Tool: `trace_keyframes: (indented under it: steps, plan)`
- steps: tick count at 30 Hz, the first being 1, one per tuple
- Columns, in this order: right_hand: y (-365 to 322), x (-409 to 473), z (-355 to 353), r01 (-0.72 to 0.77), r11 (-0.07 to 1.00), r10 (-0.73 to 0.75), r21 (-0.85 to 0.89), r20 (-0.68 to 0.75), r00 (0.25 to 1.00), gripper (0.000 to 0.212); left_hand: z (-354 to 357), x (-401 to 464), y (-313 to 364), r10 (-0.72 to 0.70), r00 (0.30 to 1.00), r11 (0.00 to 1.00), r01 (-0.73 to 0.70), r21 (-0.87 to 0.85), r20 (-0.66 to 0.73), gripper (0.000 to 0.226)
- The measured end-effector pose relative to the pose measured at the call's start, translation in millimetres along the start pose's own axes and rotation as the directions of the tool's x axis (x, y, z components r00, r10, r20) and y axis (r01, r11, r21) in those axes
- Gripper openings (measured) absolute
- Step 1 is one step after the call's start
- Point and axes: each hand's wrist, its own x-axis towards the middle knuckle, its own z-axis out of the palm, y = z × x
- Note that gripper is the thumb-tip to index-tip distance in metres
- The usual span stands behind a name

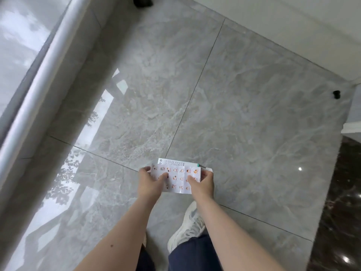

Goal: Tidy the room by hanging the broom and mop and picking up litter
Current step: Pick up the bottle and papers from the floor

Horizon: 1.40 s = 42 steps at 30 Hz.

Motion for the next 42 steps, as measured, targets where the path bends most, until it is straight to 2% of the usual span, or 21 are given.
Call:
trace_keyframes:
  steps: [2, 5, 11, 15, 19, 28, 32, 37, 39, 41, 42]
  plan:
    - [-11, -19, -21, -0.001, 0.999, 0.002, 0.053, -0.02, 1.0, 0.038, -4, -23, 20, 0.019, 0.999, 0.999, -0.021, 0.051, 0.042, 0.058]
    - [-24, -46, -49, 0.006, 0.987, 0.007, 0.163, -0.085, 0.996, 0.035, 1, -58, 52, 0.087, 0.992, 0.98, -0.102, 0.173, 0.092, 0.045]
    - [-29, -94, -117, 0.028, 0.929, 0.059, 0.369, -0.222, 0.973, 0.035, 29, -127, 102, 0.228, 0.945, 0.867, -0.307, 0.393, 0.235, 0.043]
    - [-11, -130, -174, 0.04, 0.88, 0.111, 0.474, -0.287, 0.951, 0.035, 55, -185, 109, 0.29, 0.889, 0.772, -0.436, 0.462, 0.354, 0.04]
    - [18, -161, -222, 0.028, 0.827, 0.188, 0.562, -0.322, 0.928, 0.034, 82, -237, 93, 0.298, 0.857, 0.694, -0.497, 0.521, 0.421, 0.044]
    - [171, -222, -350, 0.011, 0.667, 0.391, 0.745, -0.363, 0.846, 0.036, 184, -379, -8, 0.272, 0.708, 0.452, -0.692, 0.563, 0.652, 0.045]
    - [254, -243, -402, 0.02, 0.616, 0.444, 0.788, -0.368, 0.817, 0.033, 232, -441, -68, 0.238, 0.65, 0.384, -0.746, 0.545, 0.722, 0.044]
    - [372, -290, -467, 0.034, 0.508, 0.528, 0.861, -0.342, 0.778, 0.03, 291, -529, -169, 0.187, 0.577, 0.203, -0.814, 0.544, 0.795, 0.043]
    - [412, -310, -491, 0.033, 0.482, 0.551, 0.876, -0.332, 0.765, 0.025, 308, -561, -205, 0.165, 0.561, 0.15, -0.827, 0.541, 0.812, 0.043]
    - [448, -327, -515, 0.039, 0.456, 0.582, 0.889, -0.331, 0.743, 0.023, 321, -596, -237, 0.117, 0.537, 0.141, -0.842, 0.521, 0.836, 0.045]
    - [495, -346, -536, 0.055, 0.425, 0.624, 0.904, -0.337, 0.705, 0.023, 340, -630, -278, 0.082, 0.512, 0.104, -0.857, 0.504, 0.855, 0.045]
